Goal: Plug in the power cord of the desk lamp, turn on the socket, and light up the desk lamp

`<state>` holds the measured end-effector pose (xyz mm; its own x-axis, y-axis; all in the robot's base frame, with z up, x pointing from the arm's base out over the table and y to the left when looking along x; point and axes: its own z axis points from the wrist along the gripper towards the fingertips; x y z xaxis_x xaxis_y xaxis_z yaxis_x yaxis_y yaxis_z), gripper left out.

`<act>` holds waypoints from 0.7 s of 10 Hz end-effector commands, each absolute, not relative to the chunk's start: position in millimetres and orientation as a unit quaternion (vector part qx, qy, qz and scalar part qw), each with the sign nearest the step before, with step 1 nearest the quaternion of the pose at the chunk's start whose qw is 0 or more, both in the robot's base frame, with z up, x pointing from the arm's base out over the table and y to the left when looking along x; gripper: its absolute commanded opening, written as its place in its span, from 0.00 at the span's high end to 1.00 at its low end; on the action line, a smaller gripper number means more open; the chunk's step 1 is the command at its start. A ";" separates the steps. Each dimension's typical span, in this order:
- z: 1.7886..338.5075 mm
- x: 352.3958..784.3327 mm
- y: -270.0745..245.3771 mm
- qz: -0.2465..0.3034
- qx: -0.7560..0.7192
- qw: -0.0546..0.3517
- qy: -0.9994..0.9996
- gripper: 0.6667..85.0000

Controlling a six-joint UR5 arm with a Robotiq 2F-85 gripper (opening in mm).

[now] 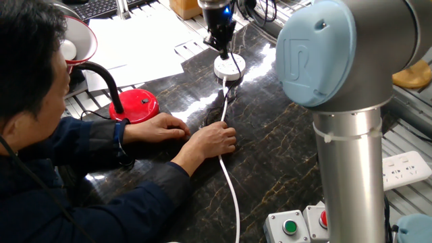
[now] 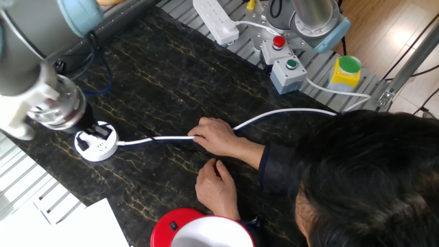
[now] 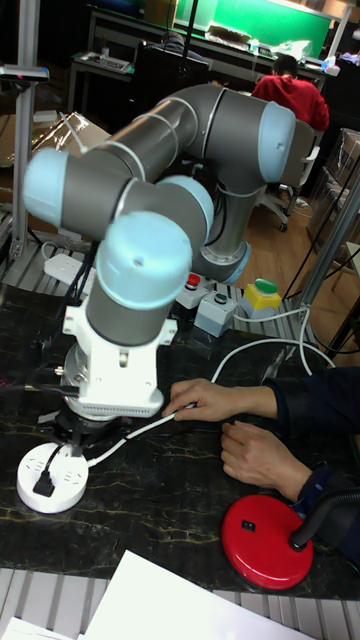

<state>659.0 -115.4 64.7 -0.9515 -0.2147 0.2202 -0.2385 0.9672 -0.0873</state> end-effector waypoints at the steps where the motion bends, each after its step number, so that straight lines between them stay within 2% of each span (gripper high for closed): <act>1: 59.1 665.1 -134.5 0.110 0.178 0.108 -0.972 1.00; 7: 46.2 672.9 -127.9 0.108 0.181 0.098 -0.973 1.00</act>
